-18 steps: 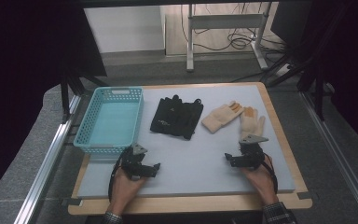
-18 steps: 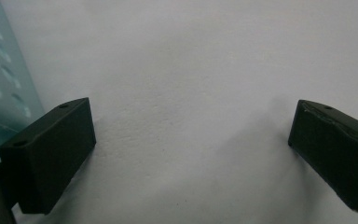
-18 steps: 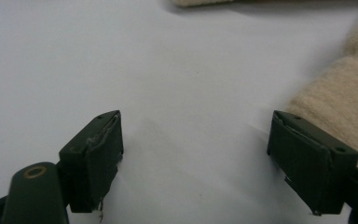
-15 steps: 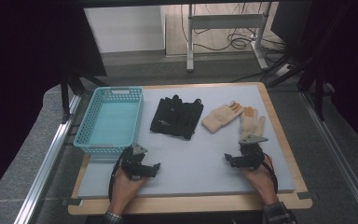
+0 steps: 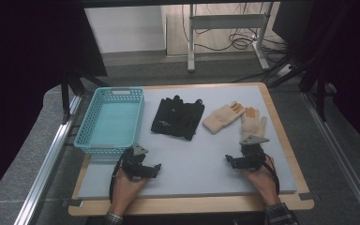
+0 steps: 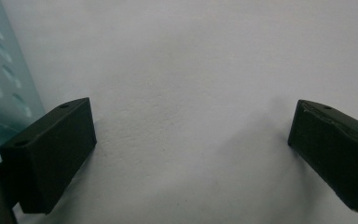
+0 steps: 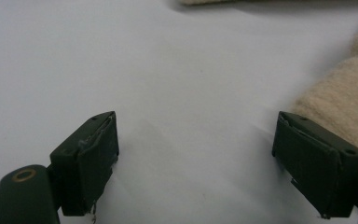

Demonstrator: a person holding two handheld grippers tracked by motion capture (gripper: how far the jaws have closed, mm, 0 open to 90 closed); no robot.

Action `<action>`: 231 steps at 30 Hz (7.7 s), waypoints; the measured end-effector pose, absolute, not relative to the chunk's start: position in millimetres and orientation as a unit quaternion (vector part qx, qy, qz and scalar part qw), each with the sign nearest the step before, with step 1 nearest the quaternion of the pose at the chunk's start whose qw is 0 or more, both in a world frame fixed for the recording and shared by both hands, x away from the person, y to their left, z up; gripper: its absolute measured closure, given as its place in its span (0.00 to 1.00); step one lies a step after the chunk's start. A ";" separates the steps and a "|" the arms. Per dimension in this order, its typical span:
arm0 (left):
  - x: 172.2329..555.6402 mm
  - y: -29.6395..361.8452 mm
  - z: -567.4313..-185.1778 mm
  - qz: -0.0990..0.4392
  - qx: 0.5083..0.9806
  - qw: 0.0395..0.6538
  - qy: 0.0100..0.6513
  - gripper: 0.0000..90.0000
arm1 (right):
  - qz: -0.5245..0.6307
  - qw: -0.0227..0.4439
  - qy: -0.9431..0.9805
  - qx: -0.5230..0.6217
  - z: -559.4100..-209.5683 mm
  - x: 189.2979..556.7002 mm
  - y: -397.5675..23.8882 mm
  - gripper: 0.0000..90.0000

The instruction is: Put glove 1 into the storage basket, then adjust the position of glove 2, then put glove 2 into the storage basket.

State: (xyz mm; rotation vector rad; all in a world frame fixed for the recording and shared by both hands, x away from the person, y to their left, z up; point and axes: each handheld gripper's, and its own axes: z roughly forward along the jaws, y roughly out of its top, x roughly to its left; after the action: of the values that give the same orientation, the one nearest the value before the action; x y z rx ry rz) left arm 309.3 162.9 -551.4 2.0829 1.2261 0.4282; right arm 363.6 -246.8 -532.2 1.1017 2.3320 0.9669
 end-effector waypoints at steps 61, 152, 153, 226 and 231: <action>309.1 163.2 -551.4 0.164 0.798 0.338 0.471 0.02 | 0.375 0.137 0.846 0.353 -502.2 424.0 -171.6 0.34; 309.3 163.1 -551.6 0.165 0.797 0.339 0.472 0.02 | 0.414 0.083 0.856 0.297 -483.8 371.4 -139.9 0.63; 309.3 162.9 -551.7 0.165 0.796 0.340 0.472 0.02 | 0.416 0.089 0.854 0.299 -481.1 374.5 -142.0 0.62; 309.2 163.6 -551.3 0.164 0.800 0.335 0.470 0.02 | 0.378 0.130 0.867 0.298 -492.0 511.7 -29.9 0.99; 309.3 163.7 -551.2 0.164 0.800 0.334 0.470 0.02 | 0.382 0.122 0.868 0.295 -479.2 500.9 -37.3 0.99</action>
State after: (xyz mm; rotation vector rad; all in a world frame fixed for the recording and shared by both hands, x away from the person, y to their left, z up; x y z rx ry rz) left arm 309.3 163.7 -551.2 2.0890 1.2258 0.4271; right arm 500.9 -37.3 -479.2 0.8612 2.5327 1.1143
